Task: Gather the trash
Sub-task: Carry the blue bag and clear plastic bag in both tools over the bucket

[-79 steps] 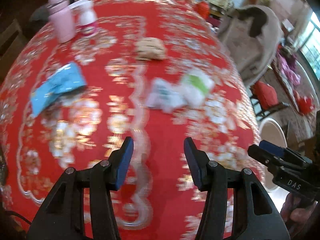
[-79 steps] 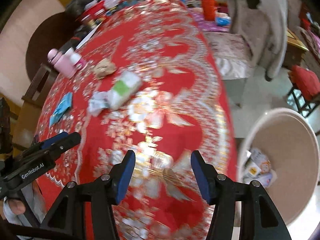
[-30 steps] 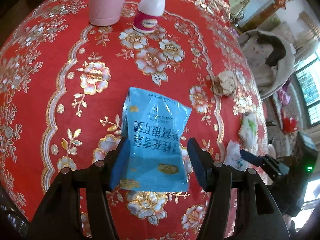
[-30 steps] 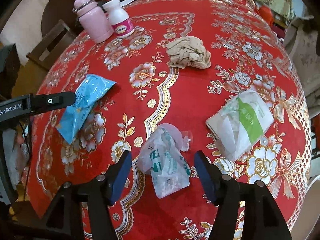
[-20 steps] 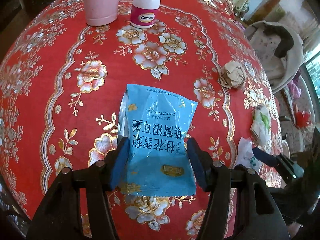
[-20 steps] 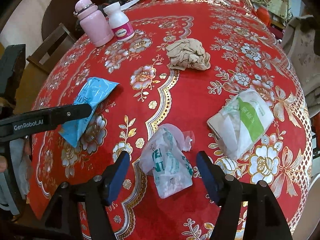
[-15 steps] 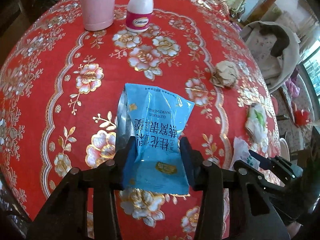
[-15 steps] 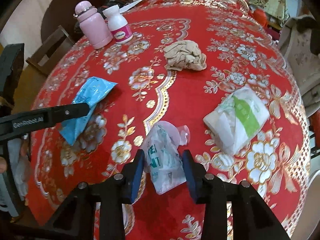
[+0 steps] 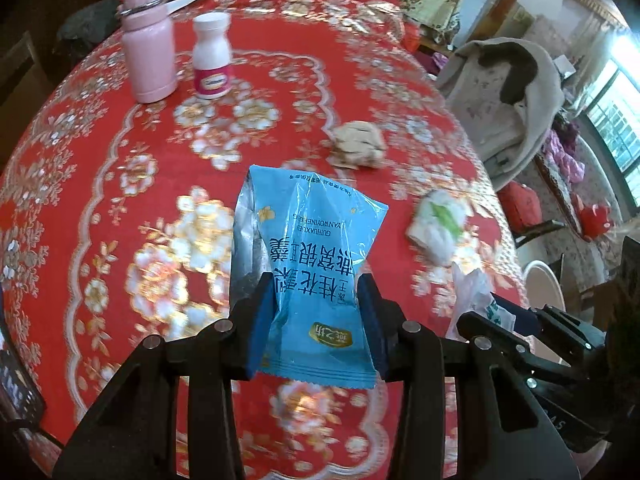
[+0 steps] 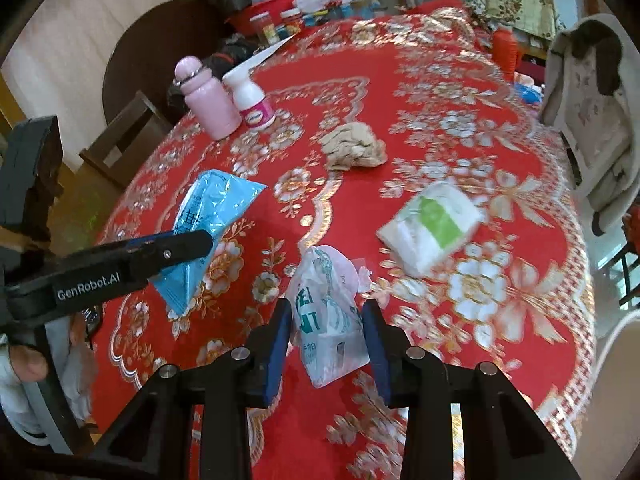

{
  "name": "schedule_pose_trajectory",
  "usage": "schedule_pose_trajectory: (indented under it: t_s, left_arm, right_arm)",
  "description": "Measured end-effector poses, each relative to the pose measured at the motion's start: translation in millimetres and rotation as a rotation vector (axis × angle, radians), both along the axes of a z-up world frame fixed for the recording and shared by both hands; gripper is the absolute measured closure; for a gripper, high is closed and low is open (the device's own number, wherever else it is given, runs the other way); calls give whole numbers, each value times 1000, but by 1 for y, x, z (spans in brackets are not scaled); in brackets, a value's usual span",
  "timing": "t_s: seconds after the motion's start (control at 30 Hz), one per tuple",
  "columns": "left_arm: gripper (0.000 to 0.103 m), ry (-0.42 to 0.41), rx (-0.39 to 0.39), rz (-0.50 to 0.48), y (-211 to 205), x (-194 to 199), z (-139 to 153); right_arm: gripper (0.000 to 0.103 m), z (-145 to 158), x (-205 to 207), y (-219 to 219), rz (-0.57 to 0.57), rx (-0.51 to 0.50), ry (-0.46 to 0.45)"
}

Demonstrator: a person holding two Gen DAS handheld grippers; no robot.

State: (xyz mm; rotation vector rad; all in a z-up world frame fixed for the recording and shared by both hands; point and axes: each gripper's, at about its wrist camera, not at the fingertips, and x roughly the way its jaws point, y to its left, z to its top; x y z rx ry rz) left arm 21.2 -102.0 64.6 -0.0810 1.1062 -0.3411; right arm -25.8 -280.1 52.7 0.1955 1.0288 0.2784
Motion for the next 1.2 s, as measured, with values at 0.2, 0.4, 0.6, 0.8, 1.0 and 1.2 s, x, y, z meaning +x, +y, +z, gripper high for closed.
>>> schedule_pose_trajectory:
  t_s: [0.2, 0.4, 0.6, 0.8, 1.0, 1.2]
  left_arm:
    - [64, -11, 0, -61, -48, -23, 10]
    - [64, -20, 2, -141, -104, -43, 16]
    - [64, -17, 8, -230, -163, -62, 18]
    - [64, -9, 7, -311, -214, -77, 14]
    - [64, 3, 3, -385, -260, -92, 8]
    - [63, 16, 8, -442, -299, -106, 0]
  right_arm:
    - [68, 12, -28, -47, -68, 9, -17]
    - [68, 13, -55, -102, -152, 9, -7]
    - [68, 13, -82, -155, -248, 5, 6]
    - [68, 11, -109, -200, -335, -2, 20]
    - [68, 4, -138, -242, -424, -2, 45]
    - [68, -4, -157, -275, -498, -2, 72]
